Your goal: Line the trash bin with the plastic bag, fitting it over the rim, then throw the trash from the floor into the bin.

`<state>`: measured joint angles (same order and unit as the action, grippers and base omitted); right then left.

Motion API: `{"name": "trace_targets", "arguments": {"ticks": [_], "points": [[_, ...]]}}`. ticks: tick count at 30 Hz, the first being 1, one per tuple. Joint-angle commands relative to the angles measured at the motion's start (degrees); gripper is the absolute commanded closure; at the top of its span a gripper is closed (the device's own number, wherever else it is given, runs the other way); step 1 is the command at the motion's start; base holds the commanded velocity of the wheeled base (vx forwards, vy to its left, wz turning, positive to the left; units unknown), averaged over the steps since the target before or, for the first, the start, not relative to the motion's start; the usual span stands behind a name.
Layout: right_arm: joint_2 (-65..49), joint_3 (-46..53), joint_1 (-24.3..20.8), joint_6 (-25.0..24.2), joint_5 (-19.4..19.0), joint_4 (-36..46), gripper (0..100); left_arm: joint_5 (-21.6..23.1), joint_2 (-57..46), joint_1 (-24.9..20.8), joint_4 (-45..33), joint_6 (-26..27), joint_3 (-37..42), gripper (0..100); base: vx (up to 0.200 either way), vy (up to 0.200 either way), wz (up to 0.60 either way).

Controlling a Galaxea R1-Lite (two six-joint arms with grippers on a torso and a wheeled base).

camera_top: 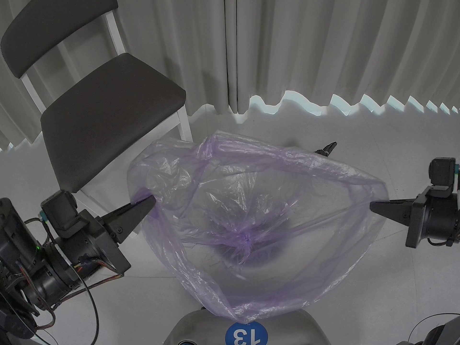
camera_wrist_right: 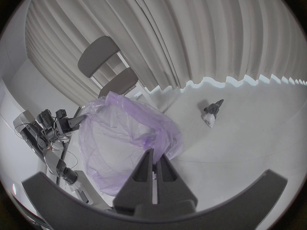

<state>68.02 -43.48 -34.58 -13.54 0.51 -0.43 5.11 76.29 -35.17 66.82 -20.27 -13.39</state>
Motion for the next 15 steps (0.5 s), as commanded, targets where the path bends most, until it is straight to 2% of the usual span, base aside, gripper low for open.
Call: {"name": "trace_targets", "arguments": {"ticks": [1,6,8,11,15], "points": [[6.68,0.15,2.15,-1.66,-1.92,-2.65,100,0.17,7.03,0.89,1.03,-2.58,-0.68,100,0.000,0.000,0.00],[8.62,0.24,5.14,-1.66,-4.91,-3.88,100,-0.10,12.22,0.89,5.17,-4.34,-0.33,100,0.000,0.000,0.00],[9.67,0.24,8.04,-1.57,-7.37,-3.88,100,-0.36,15.03,1.16,8.77,-6.01,-0.41,100,0.000,0.000,0.00],[10.73,0.24,9.98,-1.57,-9.92,-3.88,100,0.08,17.75,2.65,11.67,-6.89,0.11,100,0.000,0.000,0.00],[13.63,0.59,10.77,-1.57,-10.88,-4.14,100,0.34,21.80,3.71,14.48,-7.06,0.38,100,0.000,0.000,0.00]]}}
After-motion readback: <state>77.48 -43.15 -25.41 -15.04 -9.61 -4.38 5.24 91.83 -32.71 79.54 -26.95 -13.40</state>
